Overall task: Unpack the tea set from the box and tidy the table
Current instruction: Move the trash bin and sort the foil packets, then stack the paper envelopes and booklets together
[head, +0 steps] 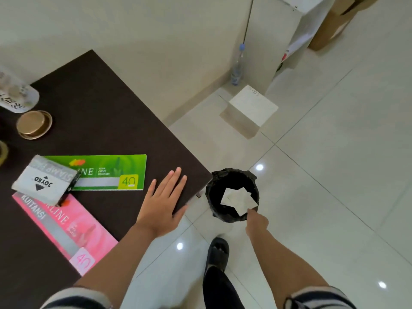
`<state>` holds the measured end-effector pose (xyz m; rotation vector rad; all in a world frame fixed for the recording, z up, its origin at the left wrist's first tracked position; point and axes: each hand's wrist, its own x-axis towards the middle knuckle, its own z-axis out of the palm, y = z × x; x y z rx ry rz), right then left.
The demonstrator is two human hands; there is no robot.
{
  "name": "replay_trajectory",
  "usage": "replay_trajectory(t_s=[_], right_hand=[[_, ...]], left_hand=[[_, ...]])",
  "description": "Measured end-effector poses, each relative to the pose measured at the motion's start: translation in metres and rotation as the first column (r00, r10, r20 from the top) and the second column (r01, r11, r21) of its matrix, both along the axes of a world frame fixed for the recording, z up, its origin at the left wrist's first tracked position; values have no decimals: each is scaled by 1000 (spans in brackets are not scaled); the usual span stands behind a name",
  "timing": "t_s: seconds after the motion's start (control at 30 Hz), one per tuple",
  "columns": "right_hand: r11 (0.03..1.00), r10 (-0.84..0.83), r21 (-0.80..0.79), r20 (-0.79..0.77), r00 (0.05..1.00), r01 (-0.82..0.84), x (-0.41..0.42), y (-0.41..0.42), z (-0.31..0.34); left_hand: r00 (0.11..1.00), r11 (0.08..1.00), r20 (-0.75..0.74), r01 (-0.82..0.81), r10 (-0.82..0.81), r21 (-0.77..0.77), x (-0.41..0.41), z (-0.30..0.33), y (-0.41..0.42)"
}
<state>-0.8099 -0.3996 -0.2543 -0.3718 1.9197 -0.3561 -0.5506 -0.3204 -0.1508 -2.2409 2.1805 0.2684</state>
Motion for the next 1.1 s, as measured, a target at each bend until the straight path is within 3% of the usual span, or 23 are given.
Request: replay_trajectory(t_s=[0.33, 0.43, 0.67, 0.83, 0.97, 1.1], right_hand=[[992, -60, 112, 29, 998, 56, -3, -9, -17], [994, 48, 93, 9, 999, -48, 0, -10, -24], [976, 211, -63, 5, 977, -211, 13, -6, -8], [927, 225, -323, 77, 971, -189, 45, 5, 40], [786, 263, -578, -12, 965, -221, 91, 20, 97], [480, 437, -779, -187, 880, -403, 149, 41, 132]], left_hand=[[1000, 1000, -10, -13, 13, 18, 0, 2, 0], [1000, 1000, -11, -15, 15, 20, 0, 2, 0], [1000, 1000, -6, -7, 8, 17, 0, 1, 0], [999, 999, -34, -1, 3, 52, -3, 5, -3], [979, 994, -196, -27, 48, 109, -4, 17, 2], [967, 993, -230, -116, 110, -11, 16, 29, 32]])
